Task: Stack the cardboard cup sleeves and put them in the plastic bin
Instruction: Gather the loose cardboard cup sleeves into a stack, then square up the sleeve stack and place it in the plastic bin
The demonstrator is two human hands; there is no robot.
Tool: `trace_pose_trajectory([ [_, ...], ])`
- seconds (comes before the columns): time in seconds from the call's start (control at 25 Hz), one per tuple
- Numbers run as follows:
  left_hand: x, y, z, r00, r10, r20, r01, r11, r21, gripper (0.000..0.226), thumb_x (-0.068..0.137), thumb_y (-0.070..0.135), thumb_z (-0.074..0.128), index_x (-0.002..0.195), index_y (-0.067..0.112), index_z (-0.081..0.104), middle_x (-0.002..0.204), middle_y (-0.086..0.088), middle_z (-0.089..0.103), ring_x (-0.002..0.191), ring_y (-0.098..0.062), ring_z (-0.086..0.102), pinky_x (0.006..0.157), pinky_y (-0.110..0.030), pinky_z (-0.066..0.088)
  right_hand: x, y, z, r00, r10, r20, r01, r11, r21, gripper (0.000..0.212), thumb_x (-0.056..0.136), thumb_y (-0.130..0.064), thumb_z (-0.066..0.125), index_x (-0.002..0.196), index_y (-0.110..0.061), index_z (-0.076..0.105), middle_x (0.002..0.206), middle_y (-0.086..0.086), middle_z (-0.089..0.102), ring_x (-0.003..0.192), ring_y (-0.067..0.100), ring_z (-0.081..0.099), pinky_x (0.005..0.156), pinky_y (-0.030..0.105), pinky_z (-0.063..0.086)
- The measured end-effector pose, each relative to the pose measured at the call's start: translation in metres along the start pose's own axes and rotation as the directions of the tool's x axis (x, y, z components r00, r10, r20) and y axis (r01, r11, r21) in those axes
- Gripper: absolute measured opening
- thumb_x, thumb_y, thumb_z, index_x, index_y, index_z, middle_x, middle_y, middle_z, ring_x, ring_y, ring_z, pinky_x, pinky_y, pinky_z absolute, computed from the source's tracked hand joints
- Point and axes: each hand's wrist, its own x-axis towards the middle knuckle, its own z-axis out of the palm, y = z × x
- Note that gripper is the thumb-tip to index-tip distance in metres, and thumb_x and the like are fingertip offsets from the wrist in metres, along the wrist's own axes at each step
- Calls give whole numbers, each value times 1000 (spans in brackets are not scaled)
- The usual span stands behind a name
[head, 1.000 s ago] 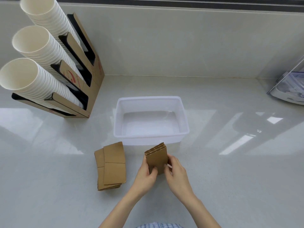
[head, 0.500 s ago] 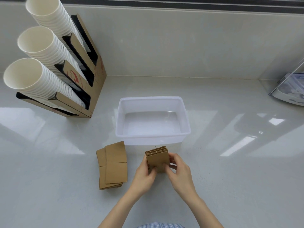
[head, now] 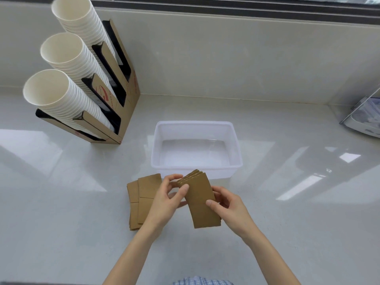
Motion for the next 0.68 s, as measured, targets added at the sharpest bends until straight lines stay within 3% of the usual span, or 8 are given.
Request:
trace_pose_trajectory([
  [0.2, -2, 6, -8, 1000, 8, -23, -6, 996, 92, 10, 88, 15, 53, 94, 22, 56, 96, -4, 58, 81, -9, 62, 61, -20, 59, -2, -4, 5, 999, 9, 50, -11, 999, 41, 31, 84, -12, 61, 98, -40, 60, 100, -4, 70, 92, 13, 65, 78, 24, 55],
  [0.48, -9, 7, -21, 988, -8, -152, 2, 999, -35, 6, 89, 11, 50, 94, 12, 54, 88, 0, 56, 77, -9, 57, 52, -20, 58, -6, -5, 10, 990, 55, 127, -64, 996, 66, 25, 86, -25, 59, 109, -34, 58, 101, -2, 67, 90, 10, 64, 74, 16, 51],
  [0.68, -13, 8, -38, 974, -14, -226, -2, 997, -72, 14, 90, 10, 48, 103, 5, 51, 90, -2, 55, 83, -15, 56, 52, -20, 58, -6, -2, 24, 993, 80, 91, -88, 992, 93, 19, 85, -18, 59, 101, -29, 60, 94, -5, 67, 76, 6, 62, 69, 15, 52],
])
